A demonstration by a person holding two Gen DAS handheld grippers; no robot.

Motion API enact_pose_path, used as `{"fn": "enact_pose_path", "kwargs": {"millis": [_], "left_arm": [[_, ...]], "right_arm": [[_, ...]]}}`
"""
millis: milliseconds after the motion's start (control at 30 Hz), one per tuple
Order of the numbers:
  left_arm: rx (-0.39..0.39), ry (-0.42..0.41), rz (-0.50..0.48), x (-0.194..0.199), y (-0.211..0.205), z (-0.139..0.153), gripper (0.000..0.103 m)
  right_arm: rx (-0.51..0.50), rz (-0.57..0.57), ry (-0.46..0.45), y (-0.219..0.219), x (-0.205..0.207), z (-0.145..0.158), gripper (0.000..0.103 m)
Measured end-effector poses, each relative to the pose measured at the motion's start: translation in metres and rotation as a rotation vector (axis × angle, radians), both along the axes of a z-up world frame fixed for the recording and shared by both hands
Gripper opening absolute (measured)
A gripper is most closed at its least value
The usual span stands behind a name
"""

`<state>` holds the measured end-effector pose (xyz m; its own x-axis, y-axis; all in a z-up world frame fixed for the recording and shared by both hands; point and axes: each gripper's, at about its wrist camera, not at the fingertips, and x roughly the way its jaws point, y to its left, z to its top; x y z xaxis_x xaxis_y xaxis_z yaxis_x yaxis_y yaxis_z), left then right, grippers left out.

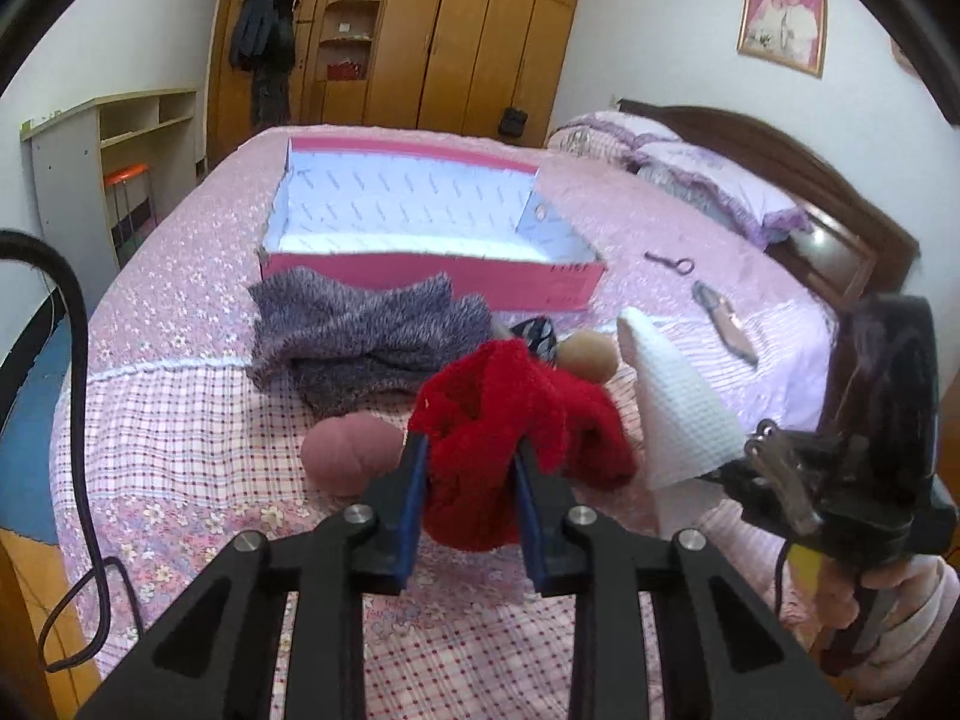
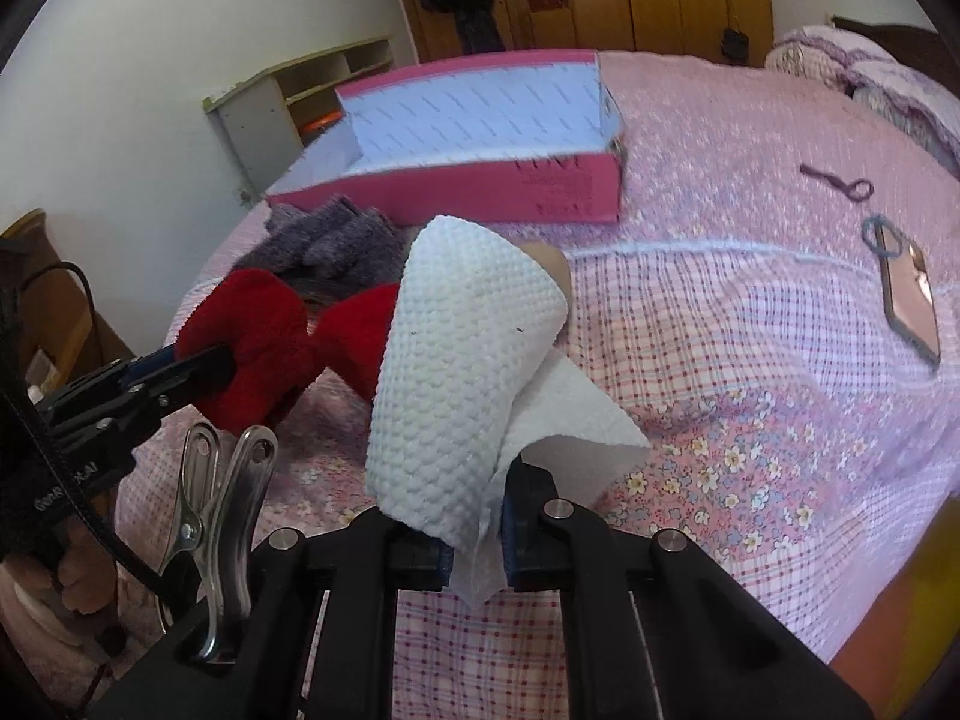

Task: Organize soft objects
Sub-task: 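Carry the red hat and white towel into the pink box with both grippers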

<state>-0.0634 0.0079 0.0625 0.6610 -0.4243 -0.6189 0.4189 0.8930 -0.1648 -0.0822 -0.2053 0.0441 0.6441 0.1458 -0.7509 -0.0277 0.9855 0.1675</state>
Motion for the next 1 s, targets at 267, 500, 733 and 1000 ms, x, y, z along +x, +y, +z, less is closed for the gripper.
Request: {"fn": "enact_pose_path", "kwargs": {"millis": [267,500,733,1000], "left_arm": [[-0.044,-0.043,-0.004,-0.013,0.011,0.028,0.028],[-0.018,-0.084,0.041,-0.009,0.018,0.046,0.028],[0.005,-0.133,0.085,0.004,0.029,0.066,0.028],[0.023,-0.164,0.137,0.041,0.038,0.084,0.028]], "right_arm": [[-0.031,0.064,-0.075,0.026,-0.008,0.03,0.012],[-0.054,0.118,-0.105,0.038,-0.001,0.041,0.012],[-0.065,0.137,-0.121,0.043,0.012,0.052,0.012],[-0.076,0.125,-0.14,0.03,0.042,0.071,0.012]]}}
